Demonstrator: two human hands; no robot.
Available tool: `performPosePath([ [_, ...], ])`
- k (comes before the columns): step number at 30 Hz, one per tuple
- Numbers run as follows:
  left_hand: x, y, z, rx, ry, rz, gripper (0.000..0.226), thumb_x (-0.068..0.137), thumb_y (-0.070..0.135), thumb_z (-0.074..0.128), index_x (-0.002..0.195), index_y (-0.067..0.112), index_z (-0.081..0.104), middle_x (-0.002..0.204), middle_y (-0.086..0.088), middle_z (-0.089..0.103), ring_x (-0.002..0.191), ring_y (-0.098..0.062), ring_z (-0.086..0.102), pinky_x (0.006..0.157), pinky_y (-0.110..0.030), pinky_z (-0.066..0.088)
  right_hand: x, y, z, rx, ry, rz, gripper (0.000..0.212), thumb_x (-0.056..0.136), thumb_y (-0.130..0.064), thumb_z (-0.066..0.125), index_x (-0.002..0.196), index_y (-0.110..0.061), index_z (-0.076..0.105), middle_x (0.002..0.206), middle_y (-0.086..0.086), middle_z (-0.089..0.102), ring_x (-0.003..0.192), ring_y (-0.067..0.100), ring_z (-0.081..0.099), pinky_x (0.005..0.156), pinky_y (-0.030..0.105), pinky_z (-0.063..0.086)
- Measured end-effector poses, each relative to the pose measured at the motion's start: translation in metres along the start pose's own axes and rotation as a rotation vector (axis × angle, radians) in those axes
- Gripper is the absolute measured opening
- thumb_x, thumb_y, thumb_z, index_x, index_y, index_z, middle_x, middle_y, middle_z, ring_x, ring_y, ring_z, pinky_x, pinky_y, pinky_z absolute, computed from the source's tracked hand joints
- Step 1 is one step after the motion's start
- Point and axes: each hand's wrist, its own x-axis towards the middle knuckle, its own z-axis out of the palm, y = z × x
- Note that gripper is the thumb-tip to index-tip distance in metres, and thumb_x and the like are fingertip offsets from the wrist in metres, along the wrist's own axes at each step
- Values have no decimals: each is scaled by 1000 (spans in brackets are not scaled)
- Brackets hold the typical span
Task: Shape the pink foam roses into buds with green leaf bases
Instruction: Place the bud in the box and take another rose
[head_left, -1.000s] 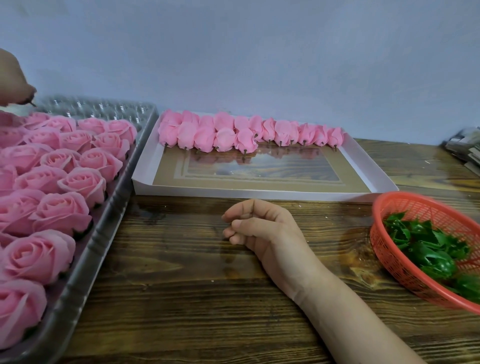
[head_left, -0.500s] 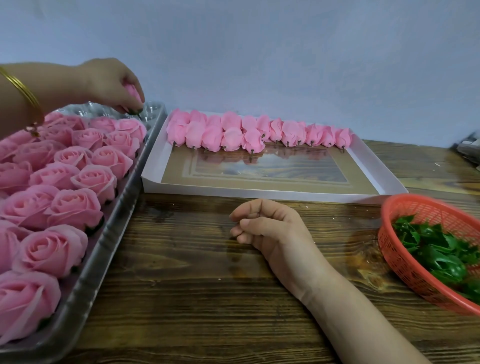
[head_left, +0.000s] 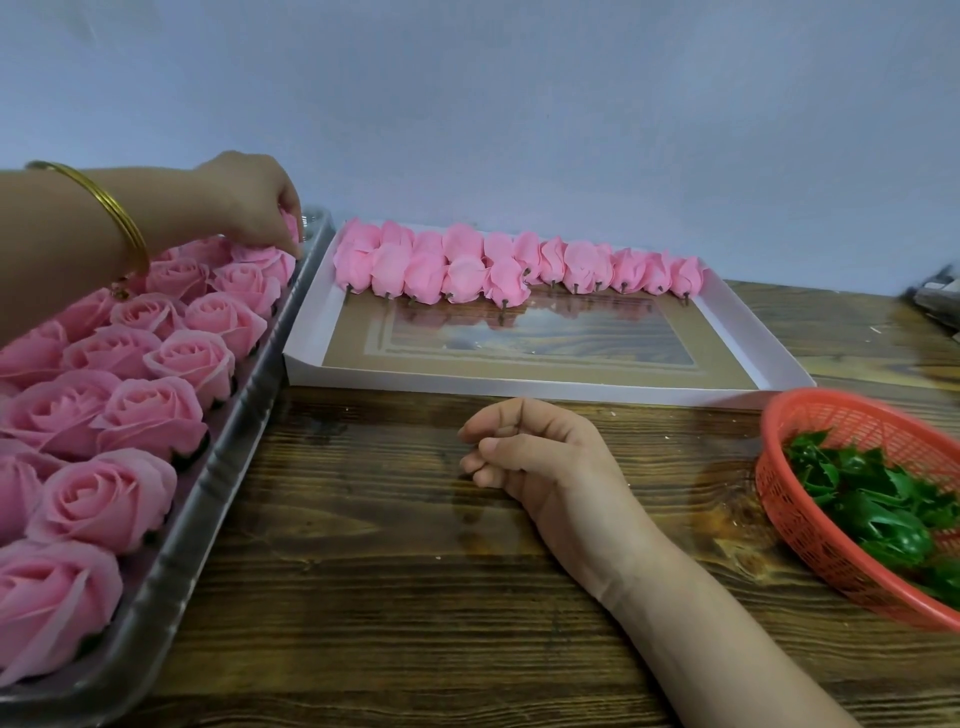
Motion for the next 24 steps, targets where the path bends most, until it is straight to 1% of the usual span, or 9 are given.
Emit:
performPosePath([
  [7, -1, 10, -2, 22, -39, -14, 12, 76, 21, 81, 84, 13, 78, 87, -5, 70, 84, -29, 61, 72, -30, 43, 0, 0, 0, 2, 1, 4, 20, 64, -6, 64, 83, -6, 70, 69, 9, 65, 69, 18, 60, 67, 21, 50],
  [10, -1, 10, -5, 5, -61, -27, 8, 77, 17, 77, 84, 13, 78, 90, -7, 73, 87, -31, 66, 73, -31, 49, 0, 0, 0, 1, -1, 3, 18, 64, -7, 65, 81, -7, 70, 69, 9, 65, 70, 18, 60, 66, 21, 50],
  [14, -3, 10, -4, -4, -61, -26, 17, 73, 16, 82, 89, 13, 76, 91, -8, 72, 87, -32, 65, 72, -31, 48, 0, 1, 0, 3, 2, 5, 17, 64, -7, 65, 80, -9, 71, 69, 7, 66, 70, 17, 61, 66, 21, 50],
  [17, -5, 11, -4, 2, -36, -29, 18, 69, 17, 87, 81, 13, 74, 88, -8, 70, 82, -30, 62, 71, -31, 45, 0, 1, 0, 4, -3, -1, 17, 64, -7, 65, 80, -9, 71, 69, 7, 66, 70, 17, 61, 66, 21, 50],
  [19, -5, 12, -4, 17, -32, -30, 20, 67, 19, 89, 73, 16, 71, 82, -7, 68, 78, -29, 60, 70, -30, 42, 0, 1, -1, 11, -5, -2, 16, 65, -6, 64, 79, -9, 71, 69, 7, 66, 69, 17, 61, 66, 21, 50],
  [21, -7, 13, -4, 27, -40, -38, 23, 66, 19, 90, 68, 18, 67, 81, -8, 68, 78, -29, 61, 70, -29, 42, 0, 1, 0, 12, -4, 0, 17, 64, -6, 64, 80, -8, 71, 69, 7, 65, 69, 17, 61, 66, 21, 51],
  [24, -8, 16, -6, 43, -51, -43, 22, 67, 18, 90, 72, 15, 69, 81, -10, 69, 78, -31, 62, 71, -30, 43, 0, 0, 0, 11, -8, 0, 18, 64, -6, 64, 81, -7, 70, 69, 7, 65, 69, 17, 61, 66, 21, 50],
])
